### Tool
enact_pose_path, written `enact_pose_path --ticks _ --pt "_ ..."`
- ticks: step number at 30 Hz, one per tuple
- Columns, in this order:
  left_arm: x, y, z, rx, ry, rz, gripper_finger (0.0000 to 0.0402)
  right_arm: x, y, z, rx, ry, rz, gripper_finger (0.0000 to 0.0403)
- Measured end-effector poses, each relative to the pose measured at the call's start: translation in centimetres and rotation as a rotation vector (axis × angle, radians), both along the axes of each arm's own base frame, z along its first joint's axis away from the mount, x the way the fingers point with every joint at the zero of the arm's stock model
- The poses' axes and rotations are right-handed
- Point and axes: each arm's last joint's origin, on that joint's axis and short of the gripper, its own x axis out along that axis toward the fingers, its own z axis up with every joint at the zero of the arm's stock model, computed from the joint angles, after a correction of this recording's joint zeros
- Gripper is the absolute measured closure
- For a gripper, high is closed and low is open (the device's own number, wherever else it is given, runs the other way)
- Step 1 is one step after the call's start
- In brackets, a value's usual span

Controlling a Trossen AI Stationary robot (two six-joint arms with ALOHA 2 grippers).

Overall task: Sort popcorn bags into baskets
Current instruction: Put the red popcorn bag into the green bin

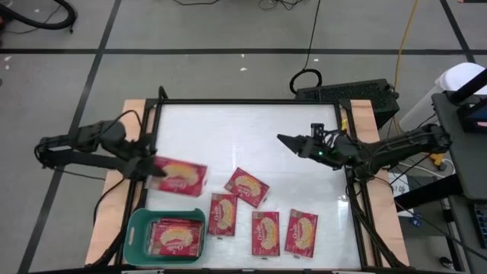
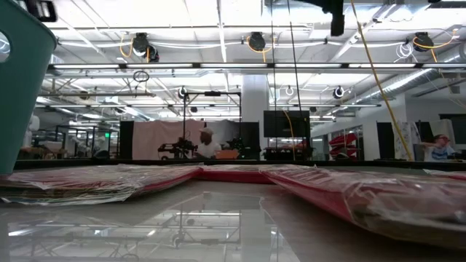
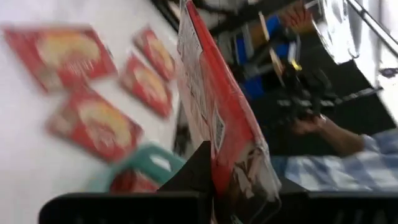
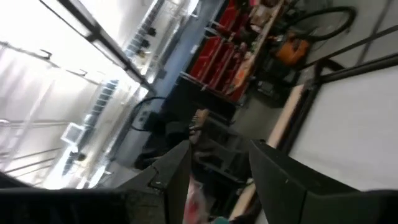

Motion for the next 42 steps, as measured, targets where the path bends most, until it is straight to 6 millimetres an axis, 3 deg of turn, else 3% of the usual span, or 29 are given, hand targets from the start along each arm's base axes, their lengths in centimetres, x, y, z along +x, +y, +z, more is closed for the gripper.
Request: enact_pose_path --ticks 6,14,24,36,42 --pt "-1.2 -1.3 0.0 -0.118 0.069 -0.137 0.0371 0.4 0.0 -0.4 -0.011 0.027 -0.029 0.0246" --pt "-0.2 -3.4 -1.2 -0.063 0.234 -0.275 0.0370 0.6 0.7 -0.7 -0.015 0.035 -0.066 0.0246" --pt "1.1 -6.5 -2.2 -0.085 0.417 -0.172 0.0369 0.7 1.0 -1.0 -0.026 0.054 -0.118 0.0246" --pt "2.7 -12.7 -4.8 -0.192 0.704 -0.029 0.0369 0.8 0.5 -0.9 -0.068 0.064 -0.125 0.0246" --pt "2.7 -14.5 -5.5 -0.253 0.687 0.129 0.0369 0.8 0.6 -0.8 -0.065 0.056 -0.083 0.0246"
